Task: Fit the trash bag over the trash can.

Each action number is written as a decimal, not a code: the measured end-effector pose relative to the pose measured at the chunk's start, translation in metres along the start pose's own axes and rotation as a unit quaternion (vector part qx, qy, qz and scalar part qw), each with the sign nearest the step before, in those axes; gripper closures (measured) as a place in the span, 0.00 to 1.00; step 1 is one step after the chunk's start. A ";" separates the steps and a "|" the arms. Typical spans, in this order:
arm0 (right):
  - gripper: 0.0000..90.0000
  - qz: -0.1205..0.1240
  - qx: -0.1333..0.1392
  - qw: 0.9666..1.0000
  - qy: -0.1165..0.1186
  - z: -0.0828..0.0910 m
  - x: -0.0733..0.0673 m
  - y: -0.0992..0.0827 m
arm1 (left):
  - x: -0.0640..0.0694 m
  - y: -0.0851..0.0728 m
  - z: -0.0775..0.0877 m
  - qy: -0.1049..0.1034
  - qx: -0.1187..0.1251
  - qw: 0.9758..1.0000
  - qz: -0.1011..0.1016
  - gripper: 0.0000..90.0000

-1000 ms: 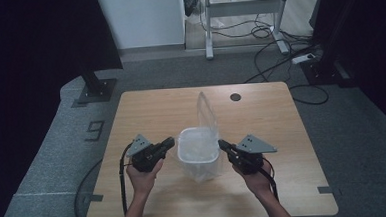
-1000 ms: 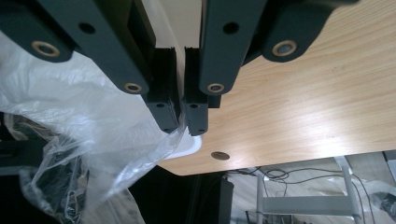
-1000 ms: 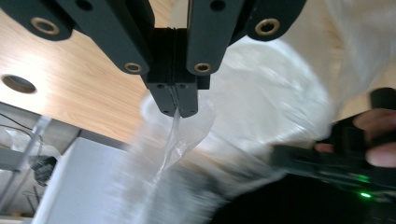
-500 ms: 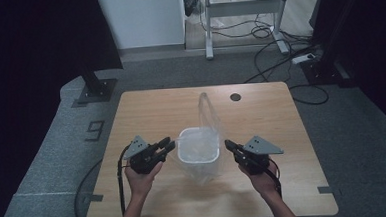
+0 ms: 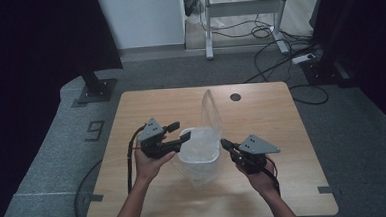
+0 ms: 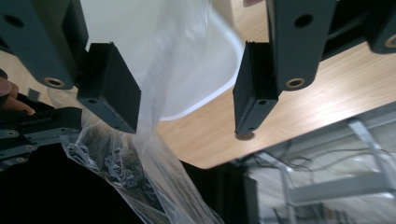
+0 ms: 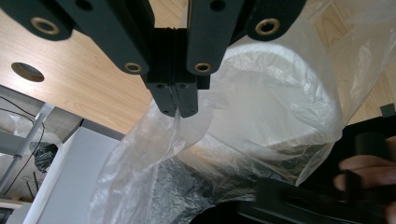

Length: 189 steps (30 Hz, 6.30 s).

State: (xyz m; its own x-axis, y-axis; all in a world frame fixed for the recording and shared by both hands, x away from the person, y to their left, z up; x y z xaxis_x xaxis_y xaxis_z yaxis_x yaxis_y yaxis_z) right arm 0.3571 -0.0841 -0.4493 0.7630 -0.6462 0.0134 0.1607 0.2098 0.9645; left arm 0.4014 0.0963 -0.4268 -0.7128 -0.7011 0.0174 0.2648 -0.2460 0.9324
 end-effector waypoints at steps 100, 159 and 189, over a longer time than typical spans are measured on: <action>0.99 -0.061 -0.041 0.997 -0.036 -0.049 0.055 0.000 | -0.040 -0.035 -0.003 0.025 -0.018 0.998 0.053 1.00; 0.99 -0.047 -0.011 0.995 -0.082 -0.043 0.054 -0.048 | -0.045 -0.077 -0.003 0.056 -0.008 0.997 0.049 1.00; 0.52 -0.051 0.051 0.997 0.011 0.022 0.021 -0.002 | -0.041 -0.076 -0.002 0.048 -0.013 0.997 0.053 1.00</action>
State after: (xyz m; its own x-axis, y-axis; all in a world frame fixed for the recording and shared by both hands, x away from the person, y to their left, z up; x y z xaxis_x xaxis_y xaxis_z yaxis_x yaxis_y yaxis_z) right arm 0.3596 -0.1141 -0.4450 0.7599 -0.6436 -0.0912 0.1747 0.0671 0.9823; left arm 0.4118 0.1418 -0.4991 -0.6144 -0.7849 0.0802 0.3534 -0.1830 0.9174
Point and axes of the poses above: each handheld gripper's, and its own axes: z roughly backward along the jaws, y roughly out of its top, x roughly to its right, the point moved 8 cm from there along -z, roughly forward along the jaws, and after that the axes turned 8 degrees about y, right-handed, at the moved point
